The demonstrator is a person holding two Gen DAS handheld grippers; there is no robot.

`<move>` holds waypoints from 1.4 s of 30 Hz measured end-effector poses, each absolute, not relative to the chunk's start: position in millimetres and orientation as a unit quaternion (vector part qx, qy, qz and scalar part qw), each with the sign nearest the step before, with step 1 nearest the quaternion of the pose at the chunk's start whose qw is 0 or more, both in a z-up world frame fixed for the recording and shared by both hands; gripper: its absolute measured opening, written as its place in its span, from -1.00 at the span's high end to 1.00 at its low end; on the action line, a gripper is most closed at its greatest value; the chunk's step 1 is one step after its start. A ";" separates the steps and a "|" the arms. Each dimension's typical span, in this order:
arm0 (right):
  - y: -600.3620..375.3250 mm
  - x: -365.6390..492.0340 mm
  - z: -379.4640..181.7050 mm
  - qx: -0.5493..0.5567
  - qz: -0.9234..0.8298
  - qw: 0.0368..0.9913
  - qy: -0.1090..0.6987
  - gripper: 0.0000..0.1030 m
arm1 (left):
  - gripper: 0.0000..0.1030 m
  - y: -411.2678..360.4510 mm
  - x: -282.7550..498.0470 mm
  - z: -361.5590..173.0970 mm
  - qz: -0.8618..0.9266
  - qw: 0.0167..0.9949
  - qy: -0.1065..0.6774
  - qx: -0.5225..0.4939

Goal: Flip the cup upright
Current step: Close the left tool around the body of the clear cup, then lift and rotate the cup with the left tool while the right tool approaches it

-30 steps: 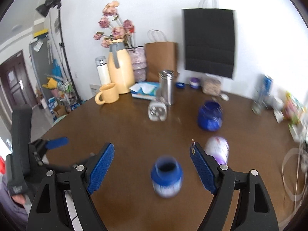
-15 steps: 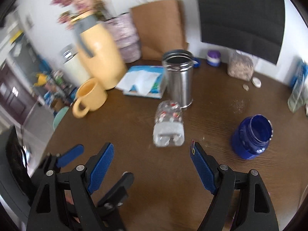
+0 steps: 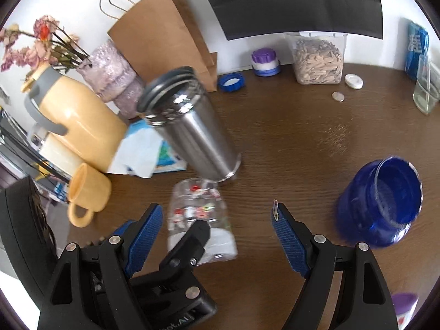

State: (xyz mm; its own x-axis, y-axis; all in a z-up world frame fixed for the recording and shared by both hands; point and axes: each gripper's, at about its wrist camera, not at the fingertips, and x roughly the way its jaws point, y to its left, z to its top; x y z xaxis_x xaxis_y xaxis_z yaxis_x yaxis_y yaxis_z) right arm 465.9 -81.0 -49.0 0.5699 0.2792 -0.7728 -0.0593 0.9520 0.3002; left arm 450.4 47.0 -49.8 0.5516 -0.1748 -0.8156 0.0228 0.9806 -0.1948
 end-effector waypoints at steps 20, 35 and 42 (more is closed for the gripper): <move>-91.8 469.3 -64.4 -0.024 0.206 0.880 0.427 -0.64 | -0.16 32.4 422.6 -67.4 -0.067 0.890 0.452 0.005; -45.0 435.2 -94.0 -0.067 0.290 0.833 0.466 -0.35 | -0.40 23.9 330.2 -59.8 -0.181 0.881 0.437 -0.034; -36.6 403.7 -95.4 -0.150 0.334 0.824 0.433 -0.33 | -0.36 78.8 306.7 -56.7 -0.170 0.893 0.416 -0.015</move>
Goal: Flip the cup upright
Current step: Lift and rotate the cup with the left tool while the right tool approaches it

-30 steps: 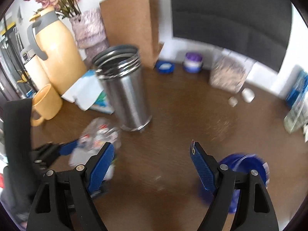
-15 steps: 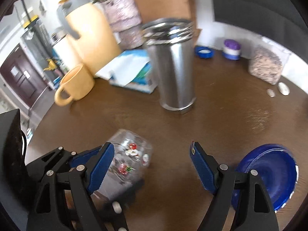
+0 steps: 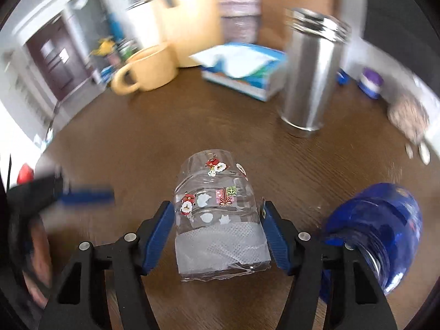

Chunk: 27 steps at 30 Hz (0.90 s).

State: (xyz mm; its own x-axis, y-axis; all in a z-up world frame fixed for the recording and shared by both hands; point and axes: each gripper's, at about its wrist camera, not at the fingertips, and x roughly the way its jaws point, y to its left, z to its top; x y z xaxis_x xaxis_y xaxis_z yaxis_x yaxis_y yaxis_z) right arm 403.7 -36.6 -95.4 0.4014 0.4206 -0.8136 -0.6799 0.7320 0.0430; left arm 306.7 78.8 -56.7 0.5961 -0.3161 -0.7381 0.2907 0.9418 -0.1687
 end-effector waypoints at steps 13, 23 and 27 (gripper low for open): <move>-16.2 372.7 -95.8 -0.215 0.359 0.821 0.390 -0.35 | -0.26 79.3 379.6 -49.6 -0.124 0.892 0.429 -0.070; -29.0 338.0 -100.3 -0.240 0.373 0.807 0.390 -0.34 | 0.18 83.2 330.9 -40.8 -0.118 0.894 0.426 -0.070; -32.8 334.1 -100.4 -0.246 0.367 0.809 0.387 -0.33 | 0.22 78.1 305.3 -44.9 -0.110 0.887 0.444 -0.059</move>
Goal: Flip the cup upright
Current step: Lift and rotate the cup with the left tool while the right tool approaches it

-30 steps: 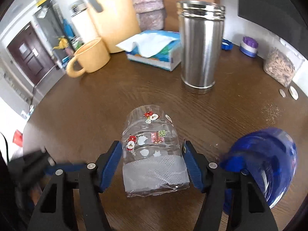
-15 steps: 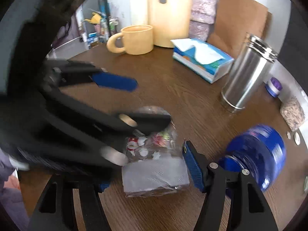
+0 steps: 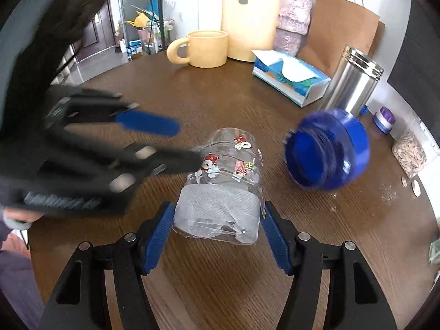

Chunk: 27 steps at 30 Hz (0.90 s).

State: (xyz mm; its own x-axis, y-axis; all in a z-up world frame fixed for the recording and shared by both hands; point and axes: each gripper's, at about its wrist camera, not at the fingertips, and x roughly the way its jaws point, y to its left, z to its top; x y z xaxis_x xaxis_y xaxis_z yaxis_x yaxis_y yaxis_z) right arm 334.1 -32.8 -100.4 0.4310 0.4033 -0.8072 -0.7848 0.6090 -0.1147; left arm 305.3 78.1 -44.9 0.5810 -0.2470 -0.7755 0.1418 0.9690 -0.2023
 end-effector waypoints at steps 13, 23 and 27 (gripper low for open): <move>-33.0 322.6 -100.9 -0.270 0.411 0.787 0.373 -0.30 | -0.12 70.6 351.6 -31.2 -0.141 0.885 0.439 -0.067; -59.8 335.2 -103.5 -0.245 0.388 0.792 0.402 -0.31 | 0.21 74.7 336.9 -45.3 -0.098 0.886 0.447 -0.075; -65.8 338.2 -105.3 -0.253 0.350 0.802 0.414 -0.31 | 0.20 74.0 315.2 -43.3 -0.100 0.888 0.443 -0.076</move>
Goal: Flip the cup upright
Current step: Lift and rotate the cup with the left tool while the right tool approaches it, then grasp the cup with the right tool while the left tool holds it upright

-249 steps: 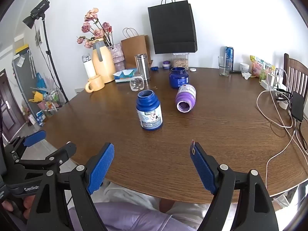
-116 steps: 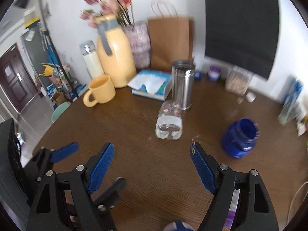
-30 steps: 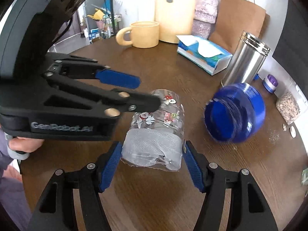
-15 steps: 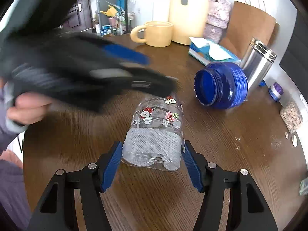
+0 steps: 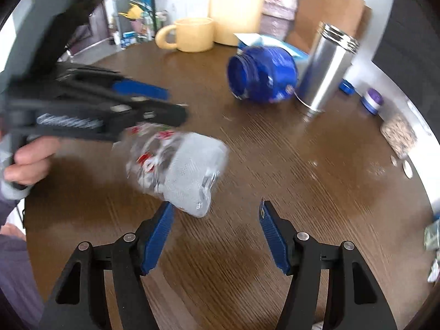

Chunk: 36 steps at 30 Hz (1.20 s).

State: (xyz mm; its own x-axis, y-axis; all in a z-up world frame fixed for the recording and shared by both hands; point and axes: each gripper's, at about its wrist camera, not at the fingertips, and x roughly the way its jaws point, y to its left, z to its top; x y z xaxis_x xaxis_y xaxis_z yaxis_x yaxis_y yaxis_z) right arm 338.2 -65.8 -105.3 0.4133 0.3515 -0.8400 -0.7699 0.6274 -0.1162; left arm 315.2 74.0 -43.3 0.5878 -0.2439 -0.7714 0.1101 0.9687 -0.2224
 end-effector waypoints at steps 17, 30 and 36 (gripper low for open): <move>-124.0 355.1 -83.1 -0.048 0.291 0.840 0.456 -0.35 | -0.11 9.9 292.3 -48.3 -0.175 0.880 0.440 0.048; -131.2 328.0 -76.5 0.135 0.402 0.773 0.473 -0.62 | -0.12 -8.3 233.1 -13.5 -0.197 0.937 0.287 0.022; -144.7 326.5 -74.5 0.150 0.369 0.794 0.459 -0.24 | -0.15 -13.8 239.0 -17.2 -0.204 0.930 0.306 0.001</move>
